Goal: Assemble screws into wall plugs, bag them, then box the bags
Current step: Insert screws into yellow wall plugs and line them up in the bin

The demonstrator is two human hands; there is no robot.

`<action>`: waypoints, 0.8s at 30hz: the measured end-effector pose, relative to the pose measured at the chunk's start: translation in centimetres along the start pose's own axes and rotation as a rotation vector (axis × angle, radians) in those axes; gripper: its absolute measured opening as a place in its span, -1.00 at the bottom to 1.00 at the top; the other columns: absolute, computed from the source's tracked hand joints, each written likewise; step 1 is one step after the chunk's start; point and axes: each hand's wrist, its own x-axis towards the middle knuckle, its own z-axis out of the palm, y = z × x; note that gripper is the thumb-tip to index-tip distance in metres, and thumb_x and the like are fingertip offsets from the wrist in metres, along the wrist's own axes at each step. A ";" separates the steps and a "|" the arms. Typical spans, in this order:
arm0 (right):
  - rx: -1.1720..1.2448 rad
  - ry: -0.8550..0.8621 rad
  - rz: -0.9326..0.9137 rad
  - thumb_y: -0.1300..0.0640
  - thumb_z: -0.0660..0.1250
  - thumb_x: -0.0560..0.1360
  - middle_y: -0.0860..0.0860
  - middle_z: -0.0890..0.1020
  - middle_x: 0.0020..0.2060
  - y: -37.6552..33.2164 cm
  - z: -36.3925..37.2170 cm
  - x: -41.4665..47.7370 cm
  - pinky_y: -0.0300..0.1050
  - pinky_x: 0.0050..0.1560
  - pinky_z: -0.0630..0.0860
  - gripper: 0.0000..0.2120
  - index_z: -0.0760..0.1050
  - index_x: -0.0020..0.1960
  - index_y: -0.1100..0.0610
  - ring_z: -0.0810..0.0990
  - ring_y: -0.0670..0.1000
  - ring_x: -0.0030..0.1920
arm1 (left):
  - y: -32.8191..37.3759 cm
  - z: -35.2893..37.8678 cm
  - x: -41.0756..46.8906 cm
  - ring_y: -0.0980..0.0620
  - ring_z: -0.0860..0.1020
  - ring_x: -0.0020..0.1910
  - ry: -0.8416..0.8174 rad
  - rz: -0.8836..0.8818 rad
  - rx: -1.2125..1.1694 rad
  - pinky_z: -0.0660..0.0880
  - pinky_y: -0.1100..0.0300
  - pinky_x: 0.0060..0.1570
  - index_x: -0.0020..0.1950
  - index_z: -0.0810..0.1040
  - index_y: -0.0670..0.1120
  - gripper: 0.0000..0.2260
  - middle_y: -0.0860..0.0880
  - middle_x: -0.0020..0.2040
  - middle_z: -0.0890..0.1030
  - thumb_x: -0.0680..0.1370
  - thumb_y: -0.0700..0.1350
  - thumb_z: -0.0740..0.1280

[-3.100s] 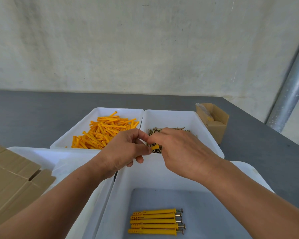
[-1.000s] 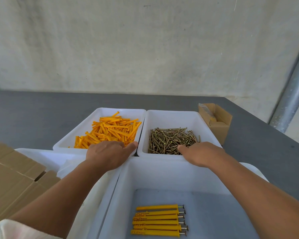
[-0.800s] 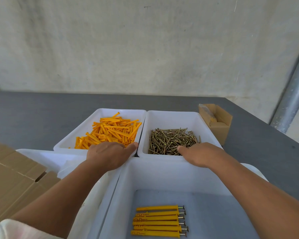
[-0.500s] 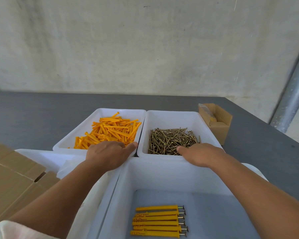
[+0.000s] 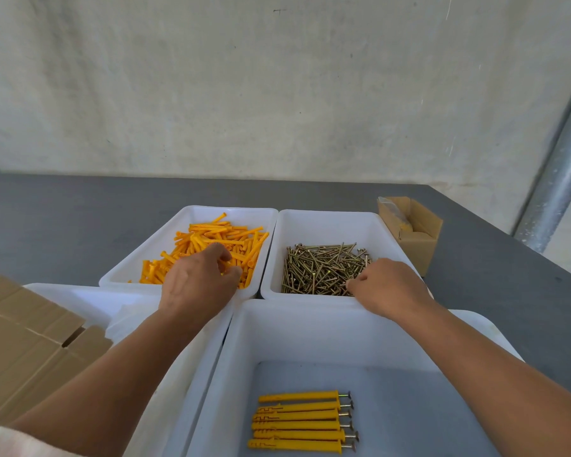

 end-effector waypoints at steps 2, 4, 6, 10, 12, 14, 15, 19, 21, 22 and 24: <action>0.023 0.073 -0.030 0.07 0.31 0.52 -0.02 0.43 -0.50 0.1 0.0 -0.2 -0.16 -0.46 0.24 -0.61 0.39 -0.47 0.10 0.40 -0.02 -0.44 | 0.2 -0.1 0.0 0.07 0.48 -0.16 0.059 0.028 -0.052 0.32 0.21 -0.23 0.10 0.54 0.08 -0.82 0.13 -0.15 0.59 0.52 0.06 0.34; 0.012 0.115 -0.056 0.19 0.31 0.51 -0.02 0.49 -0.44 0.1 -0.1 -0.2 -0.17 -0.46 0.27 -0.64 0.46 -0.46 0.10 0.47 -0.01 -0.37 | 0.6 -0.3 0.0 0.08 0.50 -0.19 0.107 0.036 -0.140 0.32 0.22 -0.26 0.06 0.56 0.07 -0.85 0.14 -0.17 0.62 0.51 0.05 0.36; 0.001 0.135 -0.081 0.29 0.29 0.50 0.00 0.48 -0.43 -0.1 -0.2 -0.3 -0.18 -0.45 0.29 -0.60 0.40 -0.49 0.07 0.47 0.02 -0.33 | 1.2 -0.6 -0.1 0.14 0.52 -0.26 0.143 0.041 -0.257 0.35 0.28 -0.32 -0.01 0.57 0.07 -0.90 0.15 -0.25 0.61 0.51 0.04 0.37; 0.050 0.178 -0.134 0.36 0.24 0.50 0.04 0.66 -0.21 -0.5 -0.6 -0.7 -0.10 -0.20 0.54 -0.71 0.60 -0.28 0.10 0.59 0.03 -0.15 | 2.2 -1.2 -0.6 0.10 0.54 -0.32 0.151 0.080 -0.421 0.41 0.23 -0.34 -0.14 0.58 0.06 -0.90 0.08 -0.31 0.61 0.52 0.06 0.38; 0.137 0.207 -0.159 0.33 0.25 0.54 -0.02 0.65 -0.11 -0.6 -0.7 -0.8 -0.14 -0.13 0.50 -0.77 0.59 -0.12 0.06 0.57 0.00 -0.07 | 2.8 -1.4 -0.8 0.02 0.59 -0.31 0.089 0.085 -0.512 0.50 0.19 -0.31 -0.16 0.57 0.05 -0.93 0.04 -0.28 0.62 0.51 -0.02 0.41; 0.231 0.204 -0.177 0.29 0.26 0.56 -0.03 0.61 -0.08 -0.6 -0.8 -0.7 -0.11 -0.06 0.52 -0.80 0.51 0.01 0.01 0.58 0.01 -0.04 | 3.5 -1.4 -1.2 -0.04 0.65 -0.29 -0.001 0.079 -0.647 0.60 0.16 -0.31 -0.15 0.51 -0.01 -0.88 -0.05 -0.24 0.61 0.51 -0.16 0.42; 0.278 0.191 -0.182 0.28 0.26 0.56 -0.03 0.60 -0.09 -0.7 -0.9 -0.7 -0.07 -0.04 0.55 -0.79 0.46 0.06 -0.01 0.60 0.02 -0.05 | 3.8 -1.5 -1.3 -0.06 0.66 -0.28 -0.054 0.074 -0.717 0.63 0.11 -0.32 -0.14 0.46 -0.05 -0.84 -0.11 -0.22 0.59 0.50 -0.22 0.42; 0.455 0.139 -0.187 0.28 0.29 0.54 -0.02 0.61 -0.20 -1.1 -1.2 -0.5 -0.02 -0.15 0.63 -0.53 0.29 0.36 -0.06 0.67 -0.03 -0.19 | 4.6 -1.7 -2.0 -0.14 0.68 -0.27 -0.309 0.097 -0.840 0.65 -0.02 -0.28 -0.01 0.40 -0.10 -0.73 -0.04 -0.34 0.59 0.46 -0.30 0.45; 0.622 0.107 -0.174 0.30 0.30 0.54 -0.01 0.62 -0.22 -1.5 -1.8 -0.6 -0.20 -0.35 0.58 -0.40 0.23 0.46 -0.12 0.69 -0.09 -0.31 | 4.8 -1.7 -2.3 -0.12 0.68 -0.27 -0.425 0.144 -0.800 0.64 0.05 -0.29 0.08 0.45 -0.05 -0.70 -0.02 -0.36 0.62 0.46 -0.28 0.47; 0.712 0.093 -0.167 0.31 0.30 0.53 0.00 0.63 -0.24 -1.7 -2.1 -0.7 -0.25 -0.39 0.56 -0.37 0.23 0.47 -0.13 0.69 -0.09 -0.32 | 4.8 -1.7 -2.5 -0.11 0.68 -0.27 -0.473 0.172 -0.774 0.64 0.07 -0.29 0.10 0.48 -0.03 -0.71 -0.03 -0.34 0.63 0.46 -0.27 0.47; 0.894 0.076 -0.159 0.35 0.31 0.51 0.04 0.65 -0.21 -2.0 -2.7 -0.9 -0.22 -0.37 0.57 -0.37 0.28 0.47 -0.11 0.71 -0.05 -0.30 | 4.8 -1.6 -2.7 -0.09 0.68 -0.26 -0.549 0.229 -0.705 0.62 0.11 -0.29 0.06 0.56 -0.03 -0.77 -0.03 -0.35 0.63 0.47 -0.25 0.45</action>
